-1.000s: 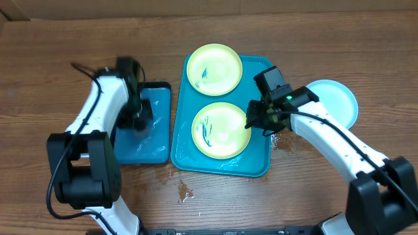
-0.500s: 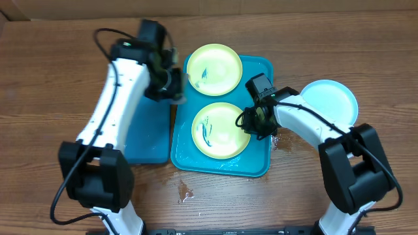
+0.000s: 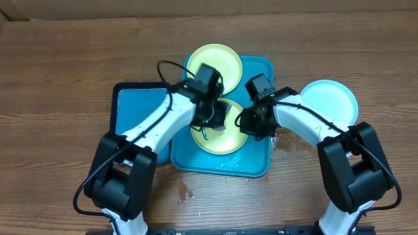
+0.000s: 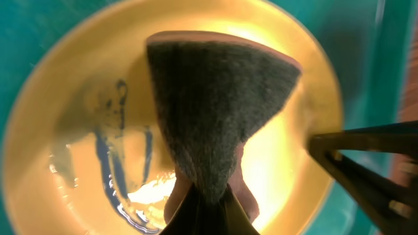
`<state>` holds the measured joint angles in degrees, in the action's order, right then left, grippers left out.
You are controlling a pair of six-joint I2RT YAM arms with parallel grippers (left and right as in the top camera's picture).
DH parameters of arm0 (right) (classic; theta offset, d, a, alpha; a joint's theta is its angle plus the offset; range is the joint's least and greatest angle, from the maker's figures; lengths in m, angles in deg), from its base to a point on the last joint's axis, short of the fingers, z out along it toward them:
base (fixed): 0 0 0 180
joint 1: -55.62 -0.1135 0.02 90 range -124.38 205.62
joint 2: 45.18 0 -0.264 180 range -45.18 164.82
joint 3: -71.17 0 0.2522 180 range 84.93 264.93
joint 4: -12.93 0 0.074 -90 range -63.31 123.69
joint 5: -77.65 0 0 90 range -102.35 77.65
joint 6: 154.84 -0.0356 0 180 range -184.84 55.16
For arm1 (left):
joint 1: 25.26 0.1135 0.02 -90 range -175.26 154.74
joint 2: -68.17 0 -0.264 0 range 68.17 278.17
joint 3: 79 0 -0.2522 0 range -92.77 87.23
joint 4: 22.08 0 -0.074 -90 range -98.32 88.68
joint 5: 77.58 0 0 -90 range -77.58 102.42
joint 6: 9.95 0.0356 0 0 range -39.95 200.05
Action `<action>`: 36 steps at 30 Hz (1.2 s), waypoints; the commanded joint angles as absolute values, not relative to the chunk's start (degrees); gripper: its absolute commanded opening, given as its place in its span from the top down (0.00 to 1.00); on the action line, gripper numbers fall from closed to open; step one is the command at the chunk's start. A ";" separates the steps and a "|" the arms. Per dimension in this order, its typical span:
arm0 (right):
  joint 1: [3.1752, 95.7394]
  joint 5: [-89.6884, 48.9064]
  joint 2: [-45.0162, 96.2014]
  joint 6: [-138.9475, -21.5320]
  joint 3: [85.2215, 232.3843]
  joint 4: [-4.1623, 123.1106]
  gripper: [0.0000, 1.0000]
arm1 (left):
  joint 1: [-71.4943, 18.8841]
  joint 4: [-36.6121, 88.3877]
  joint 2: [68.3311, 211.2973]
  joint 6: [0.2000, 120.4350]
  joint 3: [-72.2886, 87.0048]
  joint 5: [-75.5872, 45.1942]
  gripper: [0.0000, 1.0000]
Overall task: Clean dirty plates on tray and stack at the side
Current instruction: 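Scrub the held plate with the sponge using the left gripper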
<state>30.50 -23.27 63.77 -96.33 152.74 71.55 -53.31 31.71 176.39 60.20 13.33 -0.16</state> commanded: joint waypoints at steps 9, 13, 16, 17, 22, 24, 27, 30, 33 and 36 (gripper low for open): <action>30.50 -22.28 65.27 -95.91 152.48 73.52 0.96 | -53.00 32.35 180.09 64.46 16.30 24.23 0.96; 30.50 -22.28 65.27 -95.91 152.48 73.50 0.96 | -51.32 33.18 180.37 64.59 16.25 18.90 0.96; 30.50 -22.26 65.27 -95.91 152.48 73.50 0.96 | -50.34 32.98 180.54 62.86 16.25 3.49 0.96; 30.50 -22.28 65.27 -95.91 152.48 73.47 0.96 | -50.23 32.30 180.72 61.86 16.25 -2.41 0.96; 30.50 -22.26 65.27 -95.91 152.48 73.47 0.96 | -51.87 27.14 184.04 59.39 16.25 -21.03 0.96; 30.50 -22.28 65.27 -95.93 152.48 73.50 0.96 | -52.78 26.99 185.90 59.19 16.25 -23.41 0.96; 30.50 -22.28 65.27 -95.93 152.48 73.50 0.96 | -52.65 28.00 186.93 59.21 16.25 -25.64 0.96; 30.50 -22.28 65.27 -95.93 152.48 73.50 0.96 | -51.60 31.65 186.12 59.54 15.77 -24.09 0.96; 30.50 -22.26 65.27 -95.93 152.48 73.43 0.96 | -50.80 38.82 184.96 60.79 14.88 -13.89 0.96; 30.50 -22.28 65.27 -95.93 152.48 73.23 0.96 | -50.66 43.43 184.30 60.42 14.81 1.17 0.96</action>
<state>30.76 -23.94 63.77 -96.13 152.76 73.60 -51.10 40.65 183.89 60.50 13.98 -16.27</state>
